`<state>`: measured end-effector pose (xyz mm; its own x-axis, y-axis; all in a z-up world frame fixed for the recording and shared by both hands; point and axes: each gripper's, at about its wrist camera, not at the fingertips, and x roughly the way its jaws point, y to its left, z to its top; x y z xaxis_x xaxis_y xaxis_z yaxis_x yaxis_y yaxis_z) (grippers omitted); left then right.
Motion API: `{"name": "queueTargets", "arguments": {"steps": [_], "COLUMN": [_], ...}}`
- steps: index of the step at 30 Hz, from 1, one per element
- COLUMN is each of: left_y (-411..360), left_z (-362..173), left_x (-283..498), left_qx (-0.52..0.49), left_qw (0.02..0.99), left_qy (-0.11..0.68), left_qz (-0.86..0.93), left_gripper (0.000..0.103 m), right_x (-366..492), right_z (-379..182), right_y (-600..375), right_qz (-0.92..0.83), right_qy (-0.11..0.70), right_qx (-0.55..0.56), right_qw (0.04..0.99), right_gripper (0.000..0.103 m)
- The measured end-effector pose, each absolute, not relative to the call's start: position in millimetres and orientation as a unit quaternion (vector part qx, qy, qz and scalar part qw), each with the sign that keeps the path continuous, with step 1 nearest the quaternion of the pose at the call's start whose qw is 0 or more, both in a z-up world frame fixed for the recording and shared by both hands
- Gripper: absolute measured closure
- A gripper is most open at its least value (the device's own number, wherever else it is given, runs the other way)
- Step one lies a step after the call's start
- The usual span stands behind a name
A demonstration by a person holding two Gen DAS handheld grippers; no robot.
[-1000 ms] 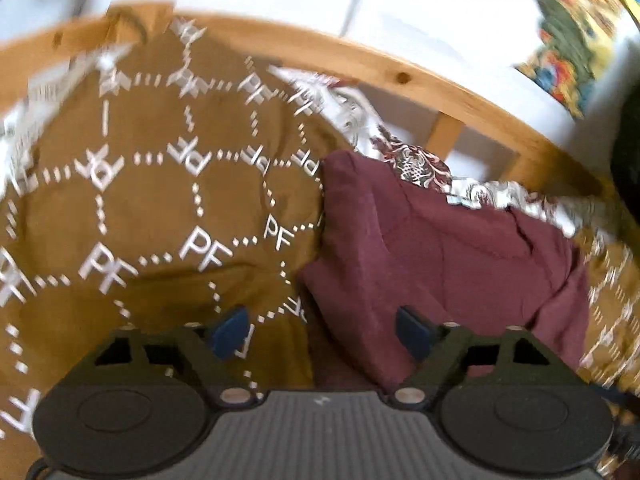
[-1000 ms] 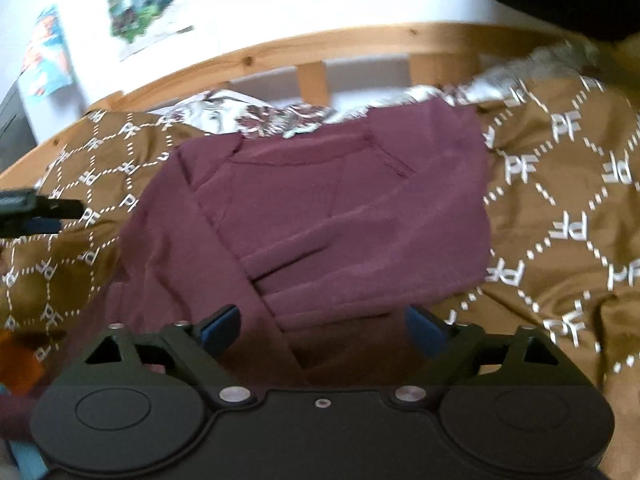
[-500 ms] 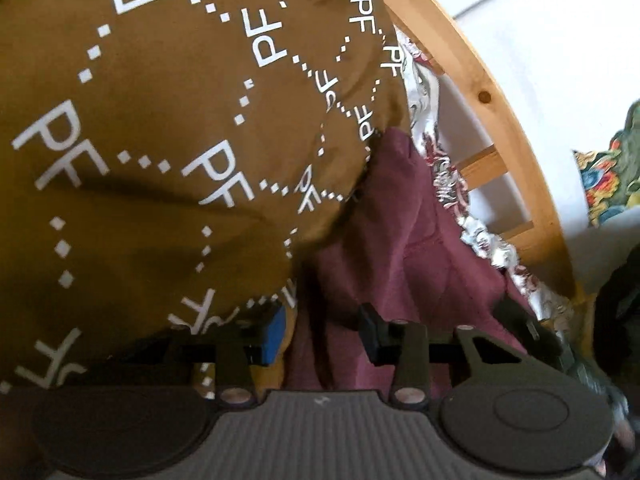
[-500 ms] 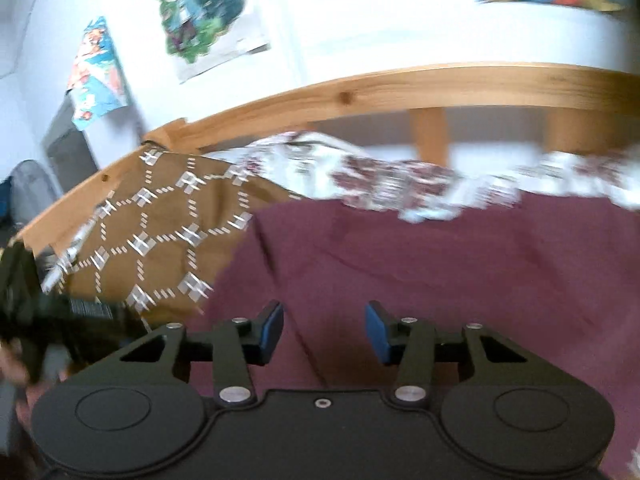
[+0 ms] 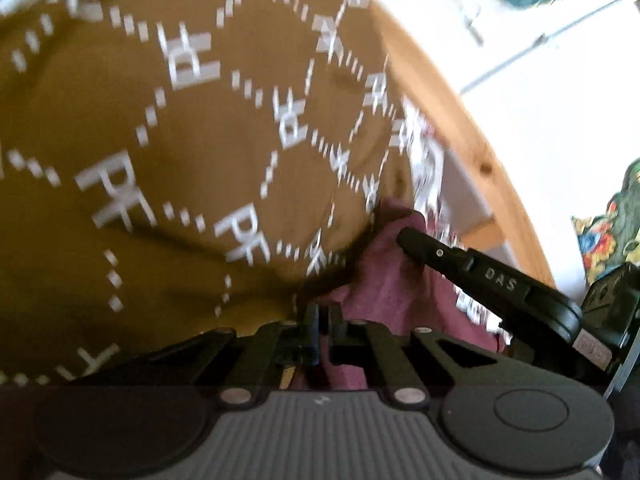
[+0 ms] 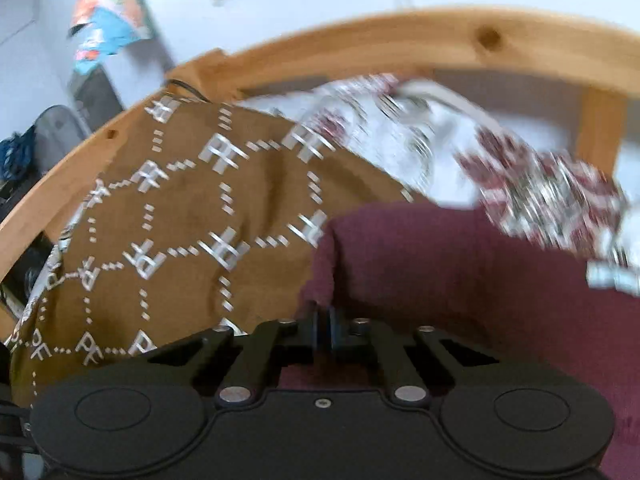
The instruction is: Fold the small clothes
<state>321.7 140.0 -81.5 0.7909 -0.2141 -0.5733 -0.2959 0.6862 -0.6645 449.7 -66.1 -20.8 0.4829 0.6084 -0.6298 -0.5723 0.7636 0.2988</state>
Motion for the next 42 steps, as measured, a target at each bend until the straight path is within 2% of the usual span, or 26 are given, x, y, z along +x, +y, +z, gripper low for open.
{"name": "queueTargets", "arguments": {"steps": [4,9,10,12,13,15,16,17,19,23,28,33,36,38,42], "left_y": [148,159,161,161,158,150,146,141,130,105,92,79,73,69,64], "left_z": [-83,-96,-98,-96,-94,-88,-85,-83,-77,-70,-75,-76,-75,-72,-59], "left_x": [312,310,309,308,306,306,305,304,304,316,328,333,330,323,300], "left_qx": [-0.405,-0.405,-0.415,-0.418,-0.408,-0.376,-0.363,-0.352,-0.324,-0.249,-0.192,-0.153,-0.136,-0.135,-0.147], "left_qw": [0.859,0.841,0.836,0.836,0.841,0.856,0.863,0.869,0.881,0.901,0.901,0.905,0.907,0.908,0.906], "left_qy": [0.306,0.340,0.341,0.338,0.337,0.334,0.332,0.328,0.329,0.346,0.380,0.387,0.390,0.388,0.392], "left_qz": [0.067,0.116,0.114,0.112,0.115,0.119,0.118,0.114,0.100,0.078,0.083,0.086,0.084,0.081,0.052], "left_gripper": [0.101,0.103,0.103,0.103,0.102,0.094,0.084,0.069,0.052,0.041,0.039,0.038,0.029,0.016,0.004], "right_x": [453,457,456,452,449,443,437,429,412,359,280,224,202,192,177], "right_z": [-7,-24,-25,-23,-21,-15,-12,-8,-5,-10,-33,-66,-84,-85,-73], "right_y": [-44,-19,-19,-30,-38,-59,-72,-86,-113,-174,-228,-243,-245,-250,-265], "right_qz": [0.360,0.341,0.337,0.334,0.329,0.316,0.308,0.297,0.273,0.222,0.182,0.161,0.145,0.138,0.118], "right_qy": [0.339,0.358,0.357,0.351,0.350,0.343,0.338,0.333,0.327,0.335,0.381,0.419,0.408,0.398,0.391], "right_qx": [0.014,-0.025,-0.026,-0.001,0.011,0.021,0.017,0.008,-0.008,-0.041,-0.102,-0.196,-0.237,-0.229,-0.194], "right_qw": [0.869,0.869,0.870,0.875,0.877,0.885,0.889,0.895,0.905,0.915,0.901,0.872,0.869,0.878,0.892], "right_gripper": [0.099,0.095,0.092,0.078,0.065,0.054,0.049,0.045,0.032,0.017,0.004,0.002,0.001,0.001,0.001]}}
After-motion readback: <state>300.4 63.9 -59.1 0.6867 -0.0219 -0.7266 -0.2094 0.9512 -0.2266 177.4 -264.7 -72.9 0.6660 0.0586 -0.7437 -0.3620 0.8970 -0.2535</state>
